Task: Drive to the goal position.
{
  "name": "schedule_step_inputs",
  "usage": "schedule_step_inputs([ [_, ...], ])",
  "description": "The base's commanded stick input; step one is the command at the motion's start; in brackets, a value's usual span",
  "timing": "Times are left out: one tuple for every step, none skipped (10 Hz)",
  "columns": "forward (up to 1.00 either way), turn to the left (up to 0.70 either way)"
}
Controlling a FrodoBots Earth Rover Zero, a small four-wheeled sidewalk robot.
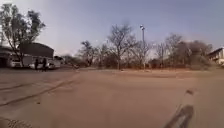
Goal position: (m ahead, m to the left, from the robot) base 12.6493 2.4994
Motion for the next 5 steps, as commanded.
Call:
schedule_step_inputs([
  [0.7,0.0],
  [0.7,0.0],
  [0.7,0.0],
  [0.7,0.0],
  [0.7,0.0],
])
